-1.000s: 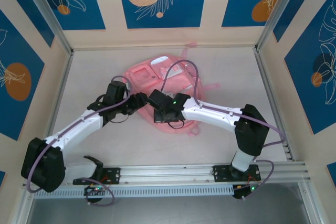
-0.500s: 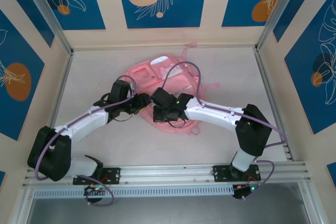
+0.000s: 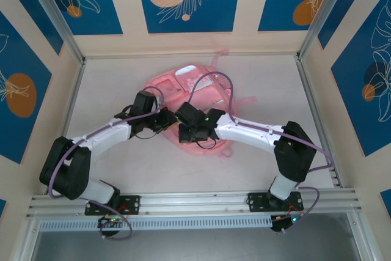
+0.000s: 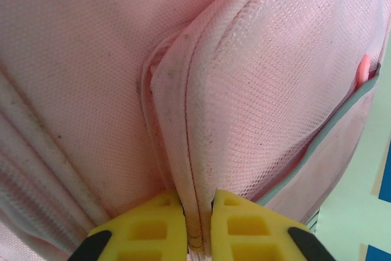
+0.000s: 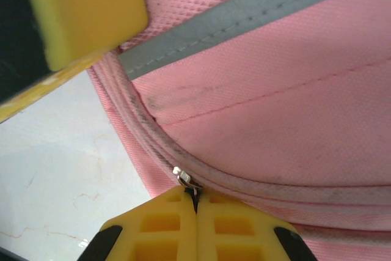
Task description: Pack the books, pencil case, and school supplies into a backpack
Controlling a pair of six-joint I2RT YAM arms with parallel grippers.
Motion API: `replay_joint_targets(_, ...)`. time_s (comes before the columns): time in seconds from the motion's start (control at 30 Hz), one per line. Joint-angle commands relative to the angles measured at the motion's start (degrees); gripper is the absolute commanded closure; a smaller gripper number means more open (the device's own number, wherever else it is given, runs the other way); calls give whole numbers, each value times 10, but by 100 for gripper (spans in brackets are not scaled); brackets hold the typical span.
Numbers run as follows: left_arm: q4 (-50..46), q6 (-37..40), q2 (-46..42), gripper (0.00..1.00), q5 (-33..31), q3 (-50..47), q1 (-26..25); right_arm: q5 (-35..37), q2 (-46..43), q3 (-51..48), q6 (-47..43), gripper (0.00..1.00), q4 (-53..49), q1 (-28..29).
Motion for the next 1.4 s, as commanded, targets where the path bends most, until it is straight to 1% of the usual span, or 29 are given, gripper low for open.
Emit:
replay_joint_targets(0.0,-48,40,4,93,-48,22,3,74,-37,-23,-20,100,-51,-10)
replay_joint_targets(0.13,-74,60,-3,94,-70,24,5,136,-74,-65,-37,100,-90,-31)
replay_joint_targets(0.2,-83,73,-5,95,-74,28,6,152,-87,-78,-30,100,-117,-54)
replay_joint_targets(0.33,-103,89,-6,95,-78,33,6,143,-105,-90,-34,100,-135,-109)
replay_joint_targets(0.4,-120,96,-8,92,-84,37,6,128,-113,-88,-46,100,-125,-125)
replay_joint_targets(0.43,-131,100,-11,89,-91,40,7,118,-115,-85,-53,100,-118,-129)
replay_joint_targets(0.5,-151,107,-21,75,-107,45,6,94,-114,-77,-70,100,-98,-130)
replay_joint_targets(0.57,-159,116,-39,51,-109,45,6,45,-110,-72,-96,100,-63,-128)
replay_joint_targets(0.6,-162,116,-46,44,-109,44,6,16,-105,-68,-110,100,-49,-127)
replay_joint_targets(0.63,-166,116,-56,38,-111,43,6,-9,-98,-60,-123,100,-37,-124)
replay_joint_targets(0.67,-175,116,-64,36,-114,43,7,-24,-89,-51,-132,100,-31,-120)
replay_joint_targets(0.77,-203,107,-92,27,-135,39,11,-47,-60,-17,-154,100,-24,-105)
replay_joint_targets(0.9,-232,84,-134,23,-178,25,13,-77,-17,33,-166,100,-17,-88)
replay_joint_targets(1.1,-207,35,-178,24,-164,-3,14,-130,34,89,-163,100,13,-58)
replay_joint_targets(1.17,-187,15,-179,26,-153,-12,14,-137,46,105,-159,100,18,-51)
replay_joint_targets(1.23,-167,-16,-177,31,-146,-23,14,-140,53,112,-154,100,22,-45)
replay_joint_targets(1.3,-119,-57,-179,37,-131,-50,14,-151,54,110,-148,100,34,-44)
replay_joint_targets(1.37,-79,-85,-178,40,-123,-69,14,-160,52,105,-142,100,43,-43)
